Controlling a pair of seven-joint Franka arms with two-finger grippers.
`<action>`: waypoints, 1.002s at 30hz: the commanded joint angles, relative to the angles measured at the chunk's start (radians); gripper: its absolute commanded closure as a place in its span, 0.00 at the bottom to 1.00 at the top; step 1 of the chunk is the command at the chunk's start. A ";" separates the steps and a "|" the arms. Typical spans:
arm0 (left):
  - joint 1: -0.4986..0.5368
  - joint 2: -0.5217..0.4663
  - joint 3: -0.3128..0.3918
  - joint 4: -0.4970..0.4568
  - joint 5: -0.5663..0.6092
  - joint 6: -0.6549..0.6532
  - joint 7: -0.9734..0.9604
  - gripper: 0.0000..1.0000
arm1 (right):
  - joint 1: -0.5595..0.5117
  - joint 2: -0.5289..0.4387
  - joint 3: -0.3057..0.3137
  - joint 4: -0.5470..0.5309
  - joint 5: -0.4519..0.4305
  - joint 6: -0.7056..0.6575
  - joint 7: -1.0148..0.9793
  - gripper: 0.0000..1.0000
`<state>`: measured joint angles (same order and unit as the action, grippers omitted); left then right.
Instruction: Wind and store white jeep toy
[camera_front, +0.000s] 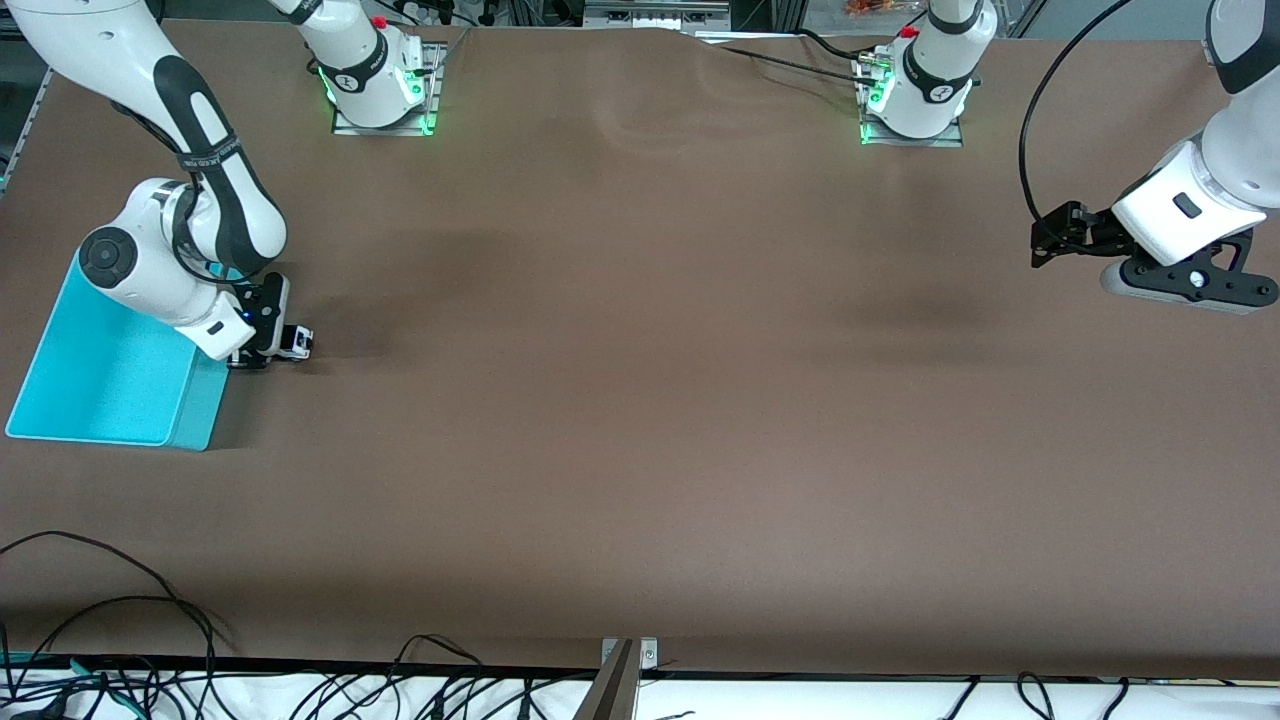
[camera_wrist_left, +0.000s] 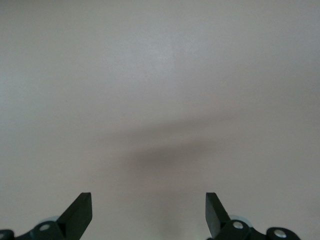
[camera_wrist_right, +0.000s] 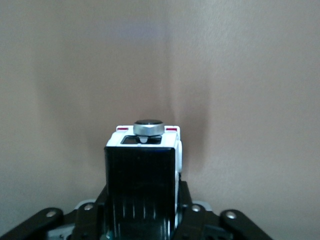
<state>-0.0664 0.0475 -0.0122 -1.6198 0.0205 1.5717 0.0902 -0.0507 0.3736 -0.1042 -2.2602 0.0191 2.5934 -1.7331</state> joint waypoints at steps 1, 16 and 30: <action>-0.009 0.014 0.006 0.031 -0.019 -0.016 -0.015 0.00 | -0.005 -0.050 0.027 0.033 0.030 -0.097 -0.022 0.96; -0.013 0.017 0.004 0.031 -0.019 -0.016 -0.014 0.00 | -0.006 -0.101 0.028 0.361 0.050 -0.515 -0.026 0.95; -0.023 0.017 0.004 0.032 -0.017 -0.016 -0.007 0.00 | -0.009 -0.111 -0.207 0.427 0.073 -0.653 -0.232 0.95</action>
<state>-0.0812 0.0491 -0.0140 -1.6198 0.0196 1.5717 0.0871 -0.0558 0.2617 -0.2382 -1.8347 0.0492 1.9650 -1.8606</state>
